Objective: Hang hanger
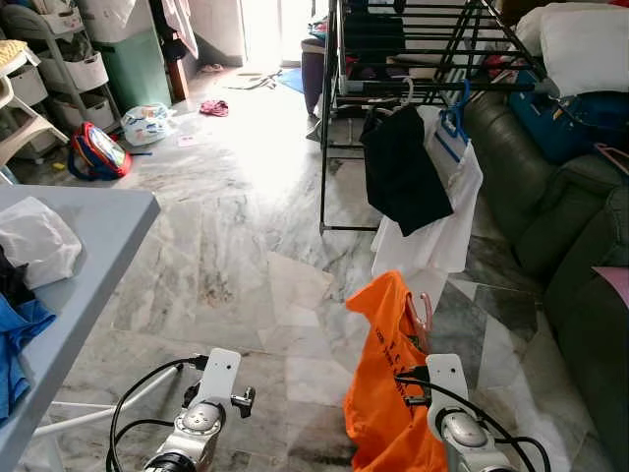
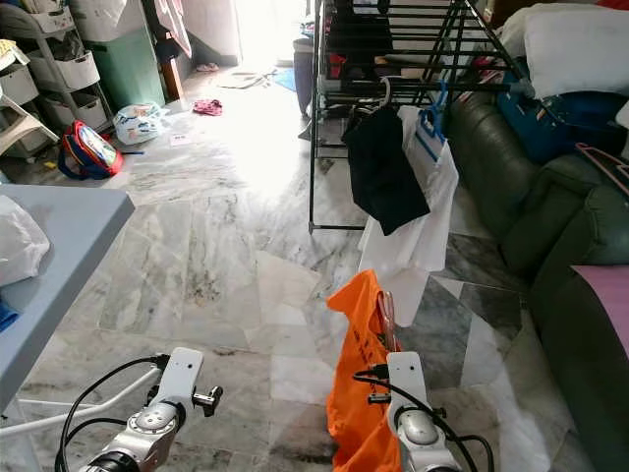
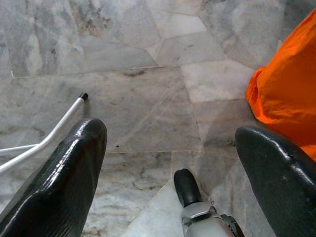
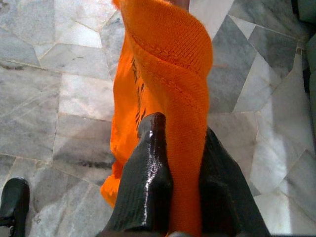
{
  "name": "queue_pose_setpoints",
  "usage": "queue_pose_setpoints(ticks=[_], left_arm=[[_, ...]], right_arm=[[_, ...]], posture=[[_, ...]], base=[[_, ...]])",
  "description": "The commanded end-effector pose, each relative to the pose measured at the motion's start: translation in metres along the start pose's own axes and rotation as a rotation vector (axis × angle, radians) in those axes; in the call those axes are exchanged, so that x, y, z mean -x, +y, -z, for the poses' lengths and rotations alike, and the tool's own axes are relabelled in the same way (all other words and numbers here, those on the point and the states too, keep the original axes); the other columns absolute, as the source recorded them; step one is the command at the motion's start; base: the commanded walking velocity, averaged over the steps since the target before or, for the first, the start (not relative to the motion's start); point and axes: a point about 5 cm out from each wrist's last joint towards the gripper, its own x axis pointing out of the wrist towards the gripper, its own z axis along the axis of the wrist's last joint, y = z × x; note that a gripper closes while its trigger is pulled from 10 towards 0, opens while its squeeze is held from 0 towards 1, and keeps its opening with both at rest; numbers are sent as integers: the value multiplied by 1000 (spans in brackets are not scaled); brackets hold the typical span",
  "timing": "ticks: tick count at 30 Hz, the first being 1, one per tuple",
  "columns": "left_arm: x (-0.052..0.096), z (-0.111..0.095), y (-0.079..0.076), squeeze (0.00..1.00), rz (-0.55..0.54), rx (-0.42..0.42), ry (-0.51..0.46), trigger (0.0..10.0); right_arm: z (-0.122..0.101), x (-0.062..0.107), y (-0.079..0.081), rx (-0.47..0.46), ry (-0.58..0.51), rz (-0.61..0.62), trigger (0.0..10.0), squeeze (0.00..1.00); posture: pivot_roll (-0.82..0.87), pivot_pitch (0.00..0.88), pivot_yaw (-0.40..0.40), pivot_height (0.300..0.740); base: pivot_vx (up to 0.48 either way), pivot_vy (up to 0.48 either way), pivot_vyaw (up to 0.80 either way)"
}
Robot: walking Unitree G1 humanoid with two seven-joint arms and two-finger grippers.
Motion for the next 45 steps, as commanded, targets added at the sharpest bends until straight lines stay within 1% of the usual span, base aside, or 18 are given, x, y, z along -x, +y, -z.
queue_pose_setpoints(ticks=[1,2,4,5,8,12,15,17,21,23,25,30,37,41,45], left_arm=[[-1,-5,1,0,5,7,-15,10000],[-1,-6,1,0,7,9,-22,10000],[-2,-12,-1,0,26,51,-46,10000],[-2,-12,-1,0,26,51,-46,10000],[-3,-26,-2,0,55,97,-113,10000],[-3,-27,-3,0,69,93,-124,10000],[-2,-23,-3,0,69,99,-119,10000],[-1,-14,0,0,53,91,-90,10000],[0,-6,3,0,35,85,-59,10000],[1,-2,5,0,26,81,-43,10000],[2,3,7,0,16,68,-18,10000],[3,8,12,0,-7,62,6,10000],[3,10,14,0,-12,56,14,10000],[4,16,16,0,-15,34,35,10000],[5,19,17,0,-20,31,44,10000]], right_arm=[[-4,-1,-3,-19,-13,18,10000,0],[-3,-1,-3,-25,-10,21,10000,0],[-3,0,-4,-27,-23,35,10000,0],[-3,0,-4,-27,-23,35,10000,0],[-11,-1,-9,-69,-75,61,10000,0],[-12,-1,-10,-96,-83,65,10000,0],[-8,0,-8,-99,-74,63,10000,0],[-3,1,-6,-95,-55,58,10000,0],[1,2,-4,-96,-34,50,10000,0],[3,2,-4,-89,-23,48,10000,0],[6,2,-8,-107,-1,55,10000,0],[11,3,-12,-106,30,65,10000,0],[14,4,-12,-103,47,58,10000,0],[20,5,-7,-54,74,32,10000,0],[23,6,-5,-52,84,26,10000,0]], posture=[[-33,4,-4,740],[-33,4,-4,740],[-43,11,4,740],[-43,11,4,740],[-53,23,13,740],[-53,24,16,740],[-55,25,20,740],[-49,23,20,740],[-44,18,19,740],[-42,16,18,740],[-40,11,17,740],[-40,4,17,740],[-37,0,17,740],[-37,0,18,740],[-36,0,18,740]], base=[[0,0,0],[0,0,0],[0,0,0],[0,0,0],[0,0,0],[0,0,0],[0,0,0],[0,0,0],[0,0,0],[0,0,0],[0,0,0],[0,0,0],[0,0,0],[0,0,0],[0,0,0]])
